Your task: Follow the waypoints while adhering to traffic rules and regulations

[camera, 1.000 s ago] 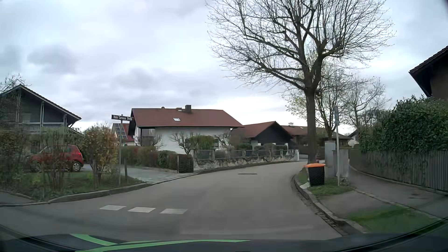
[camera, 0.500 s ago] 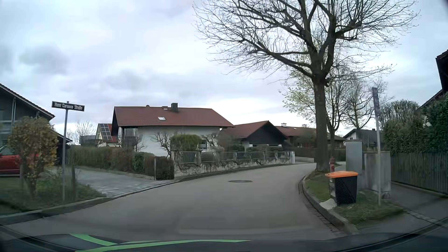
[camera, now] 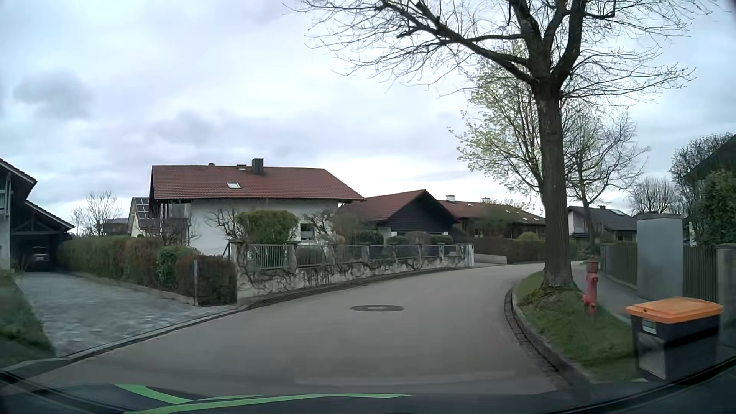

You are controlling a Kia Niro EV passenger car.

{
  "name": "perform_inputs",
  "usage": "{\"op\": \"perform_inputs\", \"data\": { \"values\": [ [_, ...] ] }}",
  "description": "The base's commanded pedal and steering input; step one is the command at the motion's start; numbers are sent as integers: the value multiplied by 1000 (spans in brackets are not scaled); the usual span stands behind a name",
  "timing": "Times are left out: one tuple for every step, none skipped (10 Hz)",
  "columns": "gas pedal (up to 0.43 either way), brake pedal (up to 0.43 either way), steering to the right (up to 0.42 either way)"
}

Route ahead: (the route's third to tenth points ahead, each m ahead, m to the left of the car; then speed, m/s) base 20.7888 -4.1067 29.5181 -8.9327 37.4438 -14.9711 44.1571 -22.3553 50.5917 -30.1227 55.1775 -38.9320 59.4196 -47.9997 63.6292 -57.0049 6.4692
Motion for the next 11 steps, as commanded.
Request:
{"op": "perform_inputs", "data": {
  "values": [
    [98, 0, 72],
    [98, 0, 75],
    [98, 0, 79],
    [98, 0, 82],
    [98, 0, 85],
    [98, 0, 88],
    [98, 0, 91],
    [87, 0, 93],
    [87, 0, 96],
    [87, 0, 97],
    [87, 0, 97]
  ]
}}
